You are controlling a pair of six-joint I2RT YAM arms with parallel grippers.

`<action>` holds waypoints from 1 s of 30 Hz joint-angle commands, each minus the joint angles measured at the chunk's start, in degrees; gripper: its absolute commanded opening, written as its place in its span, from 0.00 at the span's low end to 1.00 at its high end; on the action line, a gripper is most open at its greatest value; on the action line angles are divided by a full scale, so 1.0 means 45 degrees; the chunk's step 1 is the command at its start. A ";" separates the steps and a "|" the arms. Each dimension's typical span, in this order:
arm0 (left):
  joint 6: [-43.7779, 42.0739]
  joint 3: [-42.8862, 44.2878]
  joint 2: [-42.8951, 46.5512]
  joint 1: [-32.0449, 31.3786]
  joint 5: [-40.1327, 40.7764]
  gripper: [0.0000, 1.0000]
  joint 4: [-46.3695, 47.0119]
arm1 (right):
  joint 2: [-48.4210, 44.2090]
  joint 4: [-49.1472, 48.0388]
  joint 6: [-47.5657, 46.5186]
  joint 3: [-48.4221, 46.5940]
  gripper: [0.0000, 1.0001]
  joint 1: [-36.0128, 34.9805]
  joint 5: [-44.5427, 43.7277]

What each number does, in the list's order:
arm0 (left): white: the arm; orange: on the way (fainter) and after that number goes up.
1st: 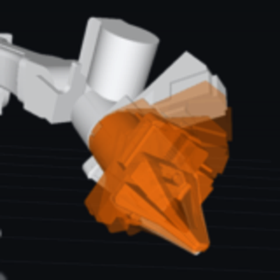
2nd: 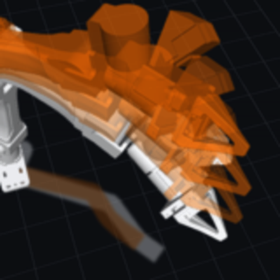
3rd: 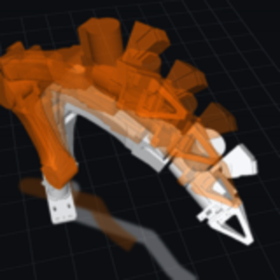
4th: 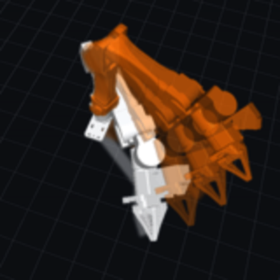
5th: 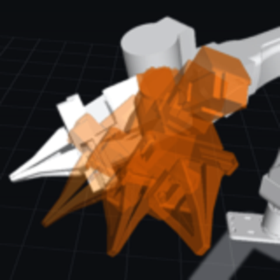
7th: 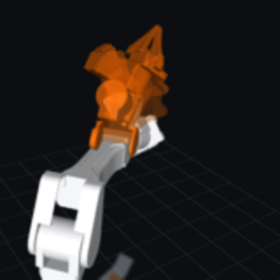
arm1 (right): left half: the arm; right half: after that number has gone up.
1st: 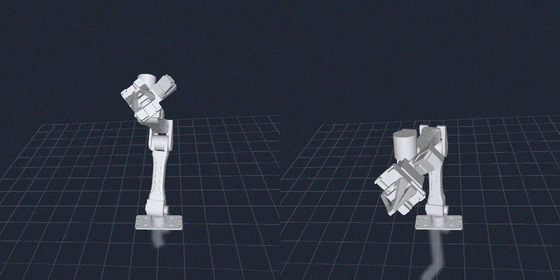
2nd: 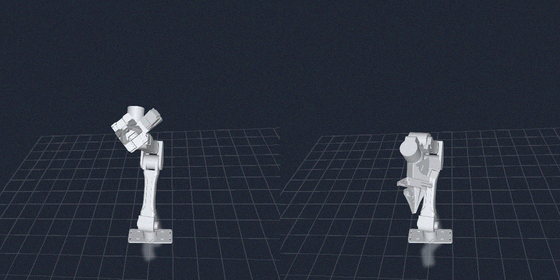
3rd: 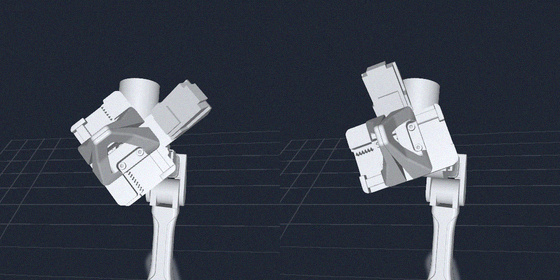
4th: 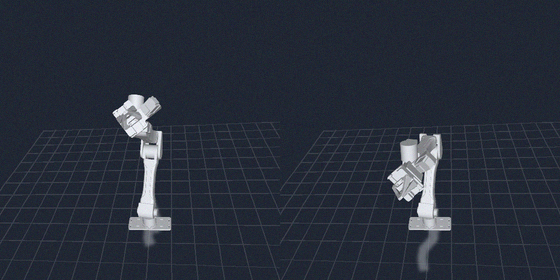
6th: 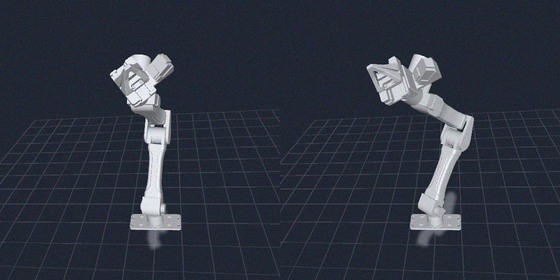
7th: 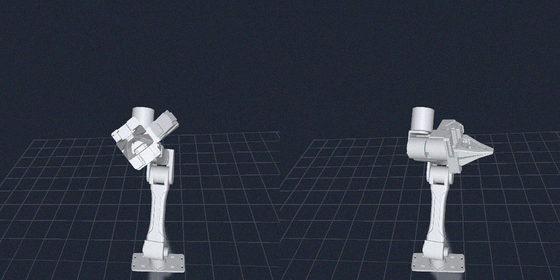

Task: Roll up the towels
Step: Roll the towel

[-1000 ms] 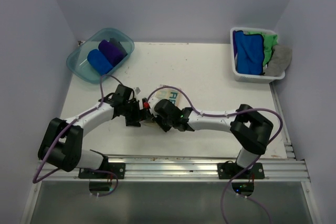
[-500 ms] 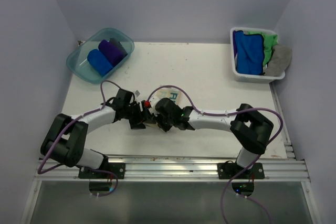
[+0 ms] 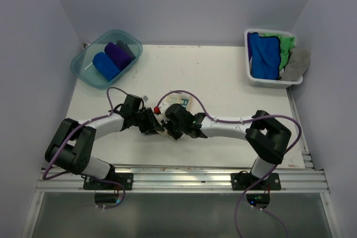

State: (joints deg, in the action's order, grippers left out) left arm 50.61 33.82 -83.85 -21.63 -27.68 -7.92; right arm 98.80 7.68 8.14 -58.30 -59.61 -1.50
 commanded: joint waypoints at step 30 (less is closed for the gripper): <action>0.0199 0.0140 0.0607 0.0021 -0.0294 0.00 -0.0876 | 0.2183 -0.0555 -0.4016 -0.1360 0.27 -0.2885 -0.5878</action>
State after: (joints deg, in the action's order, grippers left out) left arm 51.48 33.63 -82.91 -21.80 -27.88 -10.92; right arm 108.09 8.47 -8.03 -63.90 -72.64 -24.82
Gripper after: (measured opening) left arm 0.034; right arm 0.314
